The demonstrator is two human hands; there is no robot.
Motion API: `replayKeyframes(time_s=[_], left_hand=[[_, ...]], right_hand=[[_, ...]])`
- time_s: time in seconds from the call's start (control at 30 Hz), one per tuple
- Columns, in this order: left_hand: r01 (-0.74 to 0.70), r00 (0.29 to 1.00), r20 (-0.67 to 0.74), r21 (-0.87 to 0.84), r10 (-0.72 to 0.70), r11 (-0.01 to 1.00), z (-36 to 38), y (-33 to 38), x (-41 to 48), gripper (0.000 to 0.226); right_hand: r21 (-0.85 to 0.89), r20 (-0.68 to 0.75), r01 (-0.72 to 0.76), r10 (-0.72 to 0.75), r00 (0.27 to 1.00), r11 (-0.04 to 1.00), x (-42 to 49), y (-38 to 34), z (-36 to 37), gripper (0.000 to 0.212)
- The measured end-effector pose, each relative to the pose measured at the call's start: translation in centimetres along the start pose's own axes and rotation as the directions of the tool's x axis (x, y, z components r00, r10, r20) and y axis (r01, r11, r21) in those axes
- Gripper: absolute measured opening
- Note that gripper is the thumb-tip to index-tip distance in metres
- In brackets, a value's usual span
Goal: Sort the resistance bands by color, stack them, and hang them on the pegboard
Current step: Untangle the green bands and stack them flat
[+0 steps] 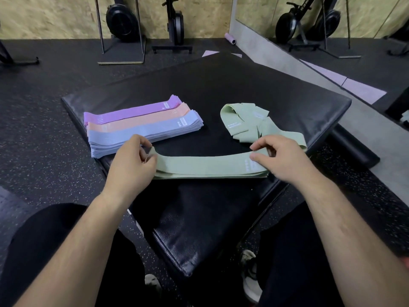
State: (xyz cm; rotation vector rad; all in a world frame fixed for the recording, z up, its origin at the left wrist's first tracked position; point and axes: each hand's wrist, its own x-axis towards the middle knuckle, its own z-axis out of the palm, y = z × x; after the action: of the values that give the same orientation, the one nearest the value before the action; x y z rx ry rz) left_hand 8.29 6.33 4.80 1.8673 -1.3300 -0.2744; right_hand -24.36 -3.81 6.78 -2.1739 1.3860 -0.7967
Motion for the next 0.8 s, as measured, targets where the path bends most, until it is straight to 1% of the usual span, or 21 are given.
replayKeyframes(time_s=[0.07,0.1,0.17,0.23,0.33,0.43,0.5,0.57,0.6,0.67,0.8], left_hand=[[-0.064,0.998,-0.007,0.091,0.065,0.994,0.2,-0.2,-0.1,0.016],[-0.114,0.992,-0.027,0.166,0.12,0.98,0.4,-0.2,-0.2,0.017],[-0.219,0.966,-0.061,0.316,0.251,0.923,0.8,0.0,-0.5,0.024],[-0.313,0.933,-0.052,0.373,0.357,0.873,1.4,0.7,-0.9,0.029],[-0.437,0.895,0.066,0.322,0.441,0.84,3.2,1.8,-1.6,0.032],[-0.518,0.852,0.244,0.256,0.463,0.816,5.0,2.6,-2.0,0.049],[-0.548,0.821,0.345,0.251,0.455,0.798,5.8,3.0,-2.0,0.063],[-0.563,0.804,0.395,0.263,0.445,0.783,6.2,3.1,-1.9,0.07],[-0.568,0.799,0.404,0.263,0.446,0.78,6.4,3.1,-1.7,0.07],[-0.578,0.788,0.415,0.248,0.454,0.777,6.7,3.2,-1.4,0.066],[-0.597,0.776,0.401,0.218,0.487,0.772,7.1,3.3,-1.0,0.045]], right_hand=[[-0.038,0.034,0.049,-0.048,0.998,0.998,0.2,0.4,0.4,0.013],[-0.051,0.05,0.073,-0.07,0.996,0.996,0.3,0.7,0.7,0.013],[-0.081,0.055,0.1,-0.096,0.994,0.992,0.4,1.0,0.9,0.013],[-0.114,0.05,0.113,-0.108,0.993,0.987,0.4,1.1,0.9,0.017],[-0.168,0.091,0.132,-0.117,0.989,0.977,0.2,0.9,0.7,0.026],[-0.187,0.136,0.13,-0.106,0.985,0.974,0.2,0.8,0.4,0.04],[-0.179,0.172,0.091,-0.06,0.983,0.98,0.1,0.9,0.1,0.053],[-0.158,0.242,0.014,0.025,0.97,0.987,0.0,1.3,-0.3,0.069],[-0.142,0.279,-0.019,0.059,0.959,0.99,0.0,1.6,-0.6,0.075],[-0.114,0.318,-0.043,0.077,0.945,0.993,-0.1,2.1,-0.8,0.08],[-0.116,0.317,0.012,0.025,0.948,0.993,-0.1,2.8,-0.9,0.074]])
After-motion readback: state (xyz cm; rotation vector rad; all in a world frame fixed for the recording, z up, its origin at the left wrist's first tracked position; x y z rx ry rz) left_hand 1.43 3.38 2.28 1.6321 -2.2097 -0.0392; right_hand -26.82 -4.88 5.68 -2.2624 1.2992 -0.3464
